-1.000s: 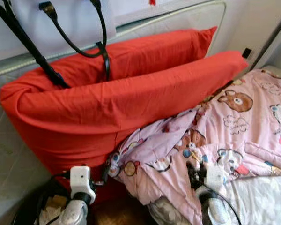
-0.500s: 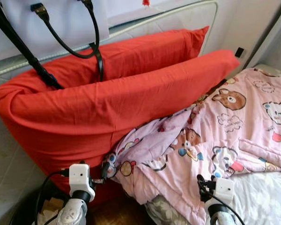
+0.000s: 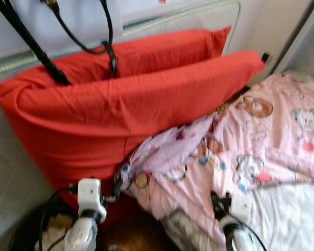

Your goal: Clean up the room

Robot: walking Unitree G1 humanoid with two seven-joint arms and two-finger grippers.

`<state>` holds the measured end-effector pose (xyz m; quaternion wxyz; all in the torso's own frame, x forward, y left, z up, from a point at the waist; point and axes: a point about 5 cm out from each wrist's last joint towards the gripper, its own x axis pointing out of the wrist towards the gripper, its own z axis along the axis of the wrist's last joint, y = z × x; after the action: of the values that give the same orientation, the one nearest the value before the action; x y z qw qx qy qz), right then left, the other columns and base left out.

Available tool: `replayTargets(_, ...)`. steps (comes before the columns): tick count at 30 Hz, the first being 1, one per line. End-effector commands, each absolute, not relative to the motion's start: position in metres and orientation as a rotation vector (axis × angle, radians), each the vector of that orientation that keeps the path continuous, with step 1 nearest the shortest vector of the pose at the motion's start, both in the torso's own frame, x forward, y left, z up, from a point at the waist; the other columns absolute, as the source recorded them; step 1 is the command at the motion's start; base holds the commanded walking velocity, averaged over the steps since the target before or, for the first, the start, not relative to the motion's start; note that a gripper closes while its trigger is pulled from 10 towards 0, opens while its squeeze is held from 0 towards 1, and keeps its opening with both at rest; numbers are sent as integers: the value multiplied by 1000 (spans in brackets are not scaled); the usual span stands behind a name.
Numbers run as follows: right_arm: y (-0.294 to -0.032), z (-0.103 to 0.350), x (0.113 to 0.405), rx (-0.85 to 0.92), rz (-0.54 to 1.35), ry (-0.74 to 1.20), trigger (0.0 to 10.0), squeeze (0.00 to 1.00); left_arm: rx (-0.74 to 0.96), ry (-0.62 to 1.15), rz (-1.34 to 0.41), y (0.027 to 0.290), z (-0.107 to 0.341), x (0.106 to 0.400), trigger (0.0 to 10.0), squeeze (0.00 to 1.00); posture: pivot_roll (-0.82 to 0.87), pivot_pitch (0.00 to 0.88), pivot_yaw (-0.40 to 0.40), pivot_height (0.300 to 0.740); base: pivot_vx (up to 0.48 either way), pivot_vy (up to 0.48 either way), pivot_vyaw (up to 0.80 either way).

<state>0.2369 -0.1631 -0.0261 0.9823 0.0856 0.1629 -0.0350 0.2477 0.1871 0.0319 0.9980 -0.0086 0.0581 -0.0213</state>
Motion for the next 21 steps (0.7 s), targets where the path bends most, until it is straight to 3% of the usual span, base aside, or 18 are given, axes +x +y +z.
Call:
replayTargets(1,-162,-29,238,179,-64,364,10000,0,-18,123,-50,185,33,249,10000,0,-77,139,-25,645,0,0,0)
replayTargets(21,-162,-23,270,206,-73,494,10000,0,-31,90,-89,177,49,266,10000,0,-31,205,-25,645,0,0,0)
